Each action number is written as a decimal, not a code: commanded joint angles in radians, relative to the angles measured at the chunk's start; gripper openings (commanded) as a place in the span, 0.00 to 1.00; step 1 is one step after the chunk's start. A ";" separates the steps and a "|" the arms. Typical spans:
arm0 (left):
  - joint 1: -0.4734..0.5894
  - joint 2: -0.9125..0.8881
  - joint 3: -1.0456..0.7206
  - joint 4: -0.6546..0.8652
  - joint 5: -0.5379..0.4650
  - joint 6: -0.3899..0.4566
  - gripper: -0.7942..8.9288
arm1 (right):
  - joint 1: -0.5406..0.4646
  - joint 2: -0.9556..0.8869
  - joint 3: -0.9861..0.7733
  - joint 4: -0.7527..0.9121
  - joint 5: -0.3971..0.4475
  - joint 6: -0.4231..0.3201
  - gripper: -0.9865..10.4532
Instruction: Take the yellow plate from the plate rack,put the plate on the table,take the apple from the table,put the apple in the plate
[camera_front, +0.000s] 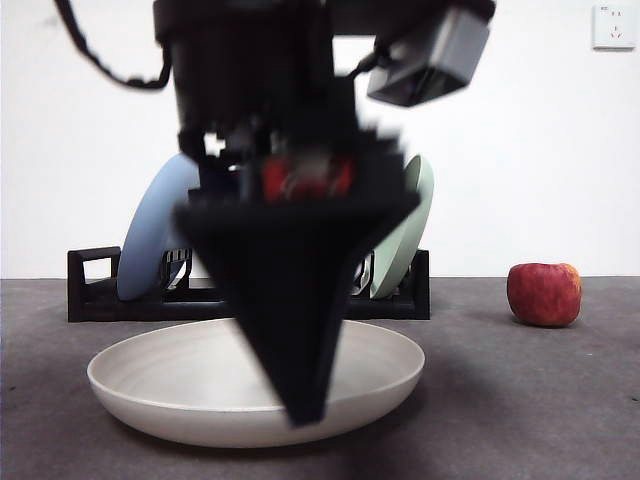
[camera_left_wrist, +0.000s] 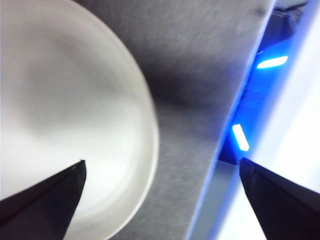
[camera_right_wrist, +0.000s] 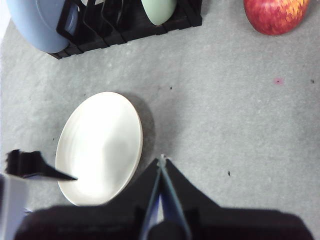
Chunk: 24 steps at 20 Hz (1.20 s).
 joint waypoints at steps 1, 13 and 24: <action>0.000 -0.012 0.054 -0.061 0.056 -0.048 0.65 | 0.000 0.030 0.006 0.009 0.006 -0.002 0.08; 0.002 -0.406 0.129 -0.194 0.068 -0.166 0.08 | 0.023 0.363 0.053 0.182 0.149 0.029 0.76; 0.002 -0.750 0.129 -0.294 0.061 -0.248 0.08 | 0.158 0.887 0.561 0.156 0.512 -0.074 0.78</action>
